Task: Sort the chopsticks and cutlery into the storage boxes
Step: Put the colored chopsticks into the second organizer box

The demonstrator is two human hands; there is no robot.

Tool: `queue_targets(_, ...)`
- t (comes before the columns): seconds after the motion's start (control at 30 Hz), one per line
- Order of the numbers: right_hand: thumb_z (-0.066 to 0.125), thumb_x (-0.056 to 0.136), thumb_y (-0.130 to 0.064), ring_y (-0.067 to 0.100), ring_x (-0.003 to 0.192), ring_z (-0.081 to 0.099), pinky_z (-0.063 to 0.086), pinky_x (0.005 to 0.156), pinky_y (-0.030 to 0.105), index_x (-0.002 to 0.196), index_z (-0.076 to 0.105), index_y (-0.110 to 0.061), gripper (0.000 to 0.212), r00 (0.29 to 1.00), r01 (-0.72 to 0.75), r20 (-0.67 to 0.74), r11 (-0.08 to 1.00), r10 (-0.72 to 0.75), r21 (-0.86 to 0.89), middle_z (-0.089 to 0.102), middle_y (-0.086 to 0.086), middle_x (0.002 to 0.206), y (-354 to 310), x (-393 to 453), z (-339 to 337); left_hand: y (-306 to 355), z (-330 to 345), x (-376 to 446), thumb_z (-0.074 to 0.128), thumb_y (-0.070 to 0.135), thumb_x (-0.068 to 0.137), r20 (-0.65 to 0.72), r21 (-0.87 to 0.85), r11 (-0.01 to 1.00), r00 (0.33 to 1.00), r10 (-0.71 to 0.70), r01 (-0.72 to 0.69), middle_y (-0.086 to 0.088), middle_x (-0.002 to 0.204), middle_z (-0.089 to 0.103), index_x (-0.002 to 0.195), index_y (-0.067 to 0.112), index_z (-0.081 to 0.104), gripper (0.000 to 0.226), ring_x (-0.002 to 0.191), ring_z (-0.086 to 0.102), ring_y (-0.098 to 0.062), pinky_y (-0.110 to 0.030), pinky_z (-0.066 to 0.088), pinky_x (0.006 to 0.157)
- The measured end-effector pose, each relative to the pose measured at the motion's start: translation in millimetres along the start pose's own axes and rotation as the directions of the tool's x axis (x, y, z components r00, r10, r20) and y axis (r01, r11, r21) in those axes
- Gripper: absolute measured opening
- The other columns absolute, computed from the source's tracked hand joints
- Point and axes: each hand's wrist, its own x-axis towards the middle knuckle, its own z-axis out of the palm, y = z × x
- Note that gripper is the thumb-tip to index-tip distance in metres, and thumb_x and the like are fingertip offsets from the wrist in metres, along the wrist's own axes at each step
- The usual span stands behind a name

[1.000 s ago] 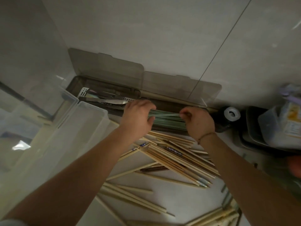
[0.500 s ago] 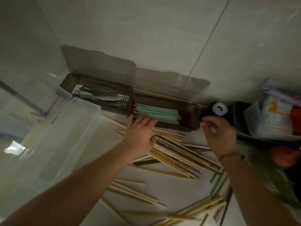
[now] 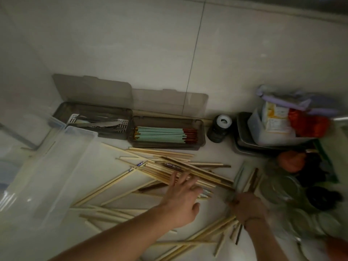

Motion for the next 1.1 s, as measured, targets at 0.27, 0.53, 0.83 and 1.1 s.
queue_targets(0.27, 0.058, 0.085, -0.046, 0.027, 0.083, 0.061, 0.047, 0.071, 0.029, 0.091, 0.07, -0.011, 0.037, 0.989, -0.132, 0.004, 0.866, 0.148, 0.482, 0.067, 0.007, 0.089, 0.9, -19.9, -14.1, 11.5, -3.9, -3.2, 0.05, 0.042, 0.09, -0.093, -0.105, 0.991, 0.993, 0.069, -0.079, 0.0, 0.146, 0.042, 0.129, 0.025, 0.057, 0.043, 0.141, 0.023, -0.025, -0.049, 0.017, 0.117)
queue_targets(0.53, 0.069, 0.081, -0.015, -0.001, 0.06, 0.062, 0.047, 0.061, 0.026, 0.066, 0.072, -0.026, 0.019, 0.991, 0.121, -0.13, 0.536, -0.02, 0.835, 0.069, -0.01, 0.06, -37.0, -99.9, -34.5, 37.3, -22.6, 0.0, 0.059, 0.015, 0.096, 0.28, -0.914, 0.289, 0.958, -0.058, 0.284, -0.003, 0.093, 0.066, 0.11, 0.016, 0.061, 0.014, 0.074, 0.069, -0.018, -0.033, 0.059, 0.073)
queue_targets(0.83, 0.065, 0.087, -0.012, 0.016, 0.053, 0.054, 0.043, 0.046, 0.031, 0.105, 0.063, -0.026, 0.022, 0.955, 0.294, -0.288, 0.108, -0.075, 0.95, 0.065, 0.007, 0.067, -67.5, -87.4, -52.3, -46.3, -58.7, -25.4, 0.057, 0.009, 0.094, 0.08, -0.689, 0.704, 0.984, -0.161, 0.171, 0.007, 0.085, 0.074, 0.11, 0.022, 0.073, 0.025, 0.071, 0.068, -0.003, -0.018, 0.052, 0.068)
queue_targets(1.1, 0.067, 0.087, -0.024, 0.005, 0.083, 0.057, 0.051, 0.077, 0.027, 0.092, 0.07, -0.03, 0.009, 0.653, 0.747, -0.28, 0.658, -0.704, 0.089, 0.063, -0.014, 0.088, -112.8, -6.9, -78.8, -135.8, -83.5, -19.5, 0.059, 0.023, 0.096, -0.167, -0.427, 0.872, 0.927, -0.336, 0.239, 0.006, 0.114, 0.071, 0.118, 0.027, 0.07, 0.025, 0.106, 0.064, -0.012, -0.026, 0.049, 0.092)
